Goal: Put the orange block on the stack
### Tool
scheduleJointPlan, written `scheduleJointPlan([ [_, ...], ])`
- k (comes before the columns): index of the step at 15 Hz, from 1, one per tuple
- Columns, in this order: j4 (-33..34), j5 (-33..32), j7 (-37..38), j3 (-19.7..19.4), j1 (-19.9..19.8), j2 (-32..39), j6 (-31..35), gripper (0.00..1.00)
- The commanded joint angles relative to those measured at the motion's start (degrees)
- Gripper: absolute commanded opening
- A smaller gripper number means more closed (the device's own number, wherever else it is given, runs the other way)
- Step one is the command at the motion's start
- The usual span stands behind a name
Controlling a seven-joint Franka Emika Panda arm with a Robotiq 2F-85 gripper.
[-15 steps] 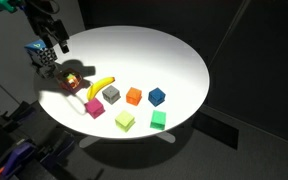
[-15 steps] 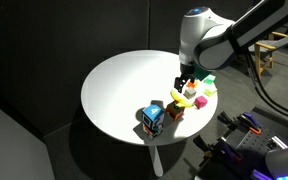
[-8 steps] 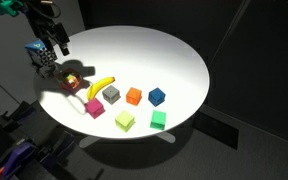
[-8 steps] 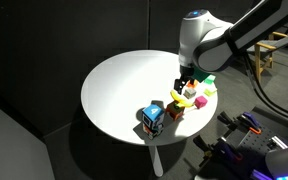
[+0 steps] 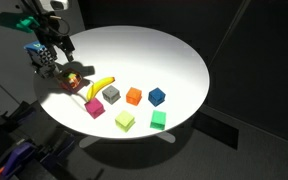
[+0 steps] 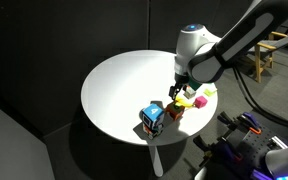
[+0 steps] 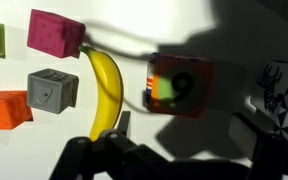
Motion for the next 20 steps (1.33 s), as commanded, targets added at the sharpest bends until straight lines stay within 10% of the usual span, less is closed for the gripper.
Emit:
scheduleJointPlan([
  [1,1.0,4.1,-5.4,0.5,-0.1,2.6,2.6,1.0],
  [20,0.8,6.0,-5.4,-3.5,3.8,9.1,7.0,1.0],
])
